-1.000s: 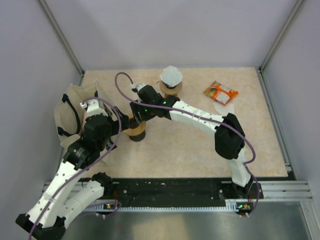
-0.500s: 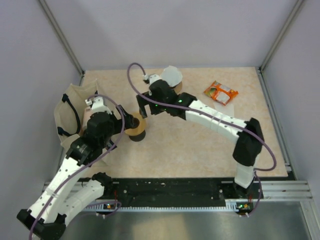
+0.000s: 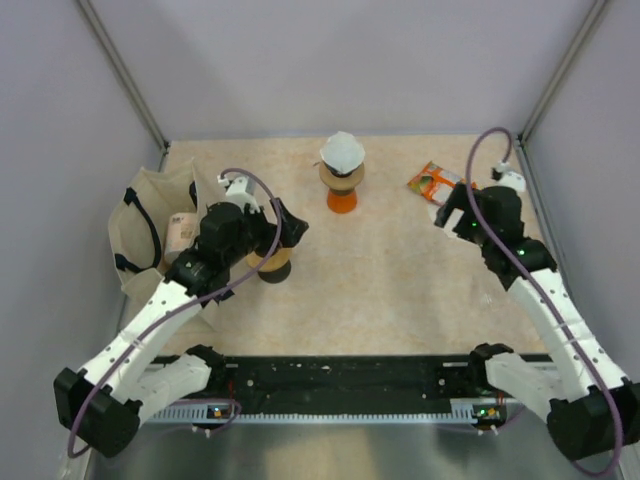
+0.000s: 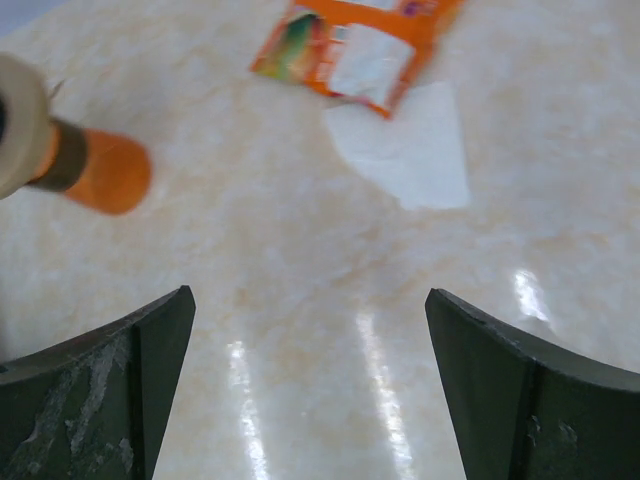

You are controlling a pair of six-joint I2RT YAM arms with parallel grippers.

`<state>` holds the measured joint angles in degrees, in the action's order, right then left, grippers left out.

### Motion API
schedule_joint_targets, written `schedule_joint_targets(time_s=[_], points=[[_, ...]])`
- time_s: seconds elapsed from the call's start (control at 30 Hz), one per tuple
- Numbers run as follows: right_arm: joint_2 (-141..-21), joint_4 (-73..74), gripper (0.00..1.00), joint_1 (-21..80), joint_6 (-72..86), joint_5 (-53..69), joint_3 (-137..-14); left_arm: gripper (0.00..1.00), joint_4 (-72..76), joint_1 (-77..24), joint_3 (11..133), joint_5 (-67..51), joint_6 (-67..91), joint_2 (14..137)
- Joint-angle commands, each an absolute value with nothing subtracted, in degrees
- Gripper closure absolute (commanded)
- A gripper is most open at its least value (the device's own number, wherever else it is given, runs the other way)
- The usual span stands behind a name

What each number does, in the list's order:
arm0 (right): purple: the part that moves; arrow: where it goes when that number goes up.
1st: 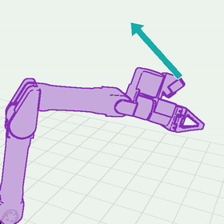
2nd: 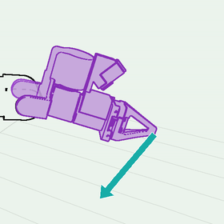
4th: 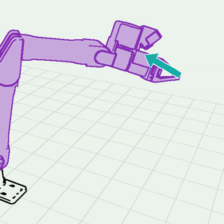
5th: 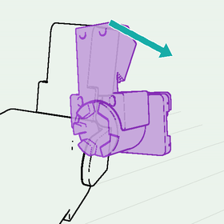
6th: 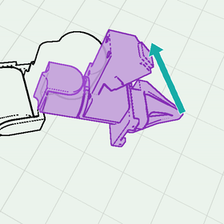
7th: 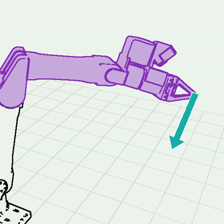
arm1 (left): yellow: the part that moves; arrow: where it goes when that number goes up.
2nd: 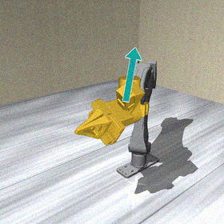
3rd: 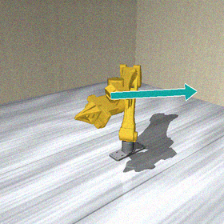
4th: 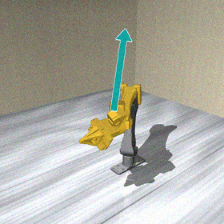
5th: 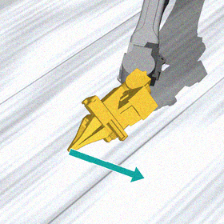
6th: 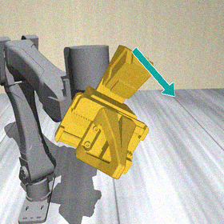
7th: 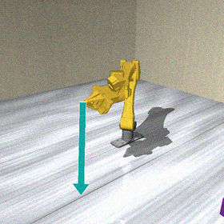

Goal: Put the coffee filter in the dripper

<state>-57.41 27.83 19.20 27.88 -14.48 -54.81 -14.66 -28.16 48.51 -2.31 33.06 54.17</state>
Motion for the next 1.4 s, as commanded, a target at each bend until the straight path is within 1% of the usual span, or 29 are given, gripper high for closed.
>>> schedule_joint_targets(time_s=[0.0, 0.07, 0.2, 0.3, 0.5, 0.53, 0.6, 0.67, 0.77, 1.0, 1.17, 1.27, 1.37], points=[[-52.1, 30.3, 0.01, 4.5, 30.5, -8.4, -48.8, 0.01, -3.3, -27.9, 48.1, -10.3, 31.6, 56.8], [-52.6, 30.1, 0.01, 0.4, 30.7, -5.8, -46.3, 0.01, -2.5, -28.0, 48.5, -9.8, 31.6, 58.6], [-58.2, 25.2, 0.01, -1.9, 31.4, -3.1, -43.2, 0.01, -1.1, -28.0, 48.9, -9.6, 30.6, 61.2], [-64.9, 22.1, 0.04, -1.9, 31.6, -3.7, -44.6, 0.01, 0.7, -27.9, 48.6, -10.9, 30.1, 62.1], [-77.0, 18.3, 0.04, -2.9, 30.5, -4.7, -49.7, 0.01, 4.6, -28.0, 46.8, -13.9, 29.7, 63.6], [-78.9, 17.5, 0.05, -3.3, 30.3, -4.3, -50.6, 0.01, 5.2, -27.9, 46.6, -14.1, 29.7, 63.8], [-82.2, 17.6, 0.10, -4.8, 30.3, -2.6, -52.5, 0.01, 5.9, -28.0, 46.6, -15.3, 29.0, 64.6], [-83.8, 18.2, 0.11, -6.6, 30.3, -1.4, -53.3, 0.01, 6.2, -28.0, 46.8, -16.2, 28.5, 65.1], [-82.4, 20.1, 0.11, -8.3, 30.3, -2.6, -52.8, 0.01, 8.5, -27.9, 45.7, -17.6, 27.9, 65.8], [-72.9, 26.6, 0.11, -15.0, 29.4, -3.6, -51.1, 0.01, 11.7, -28.0, 45.4, -19.1, 27.0, 69.0], [-69.2, 32.8, 0.10, -18.3, 29.7, -4.9, -51.1, 0.01, 15.2, -27.9, 45.4, -20.1, 26.4, 72.2], [-66.6, 35.9, 0.10, -21.4, 29.8, -4.7, -50.1, 0.01, 14.9, -27.8, 46.4, -21.0, 25.9, 74.3], [-63.7, 38.6, 0.10, -22.5, 29.8, -5.5, -48.8, 0.01, 15.0, -27.8, 46.8, -21.8, 25.8, 75.2]])
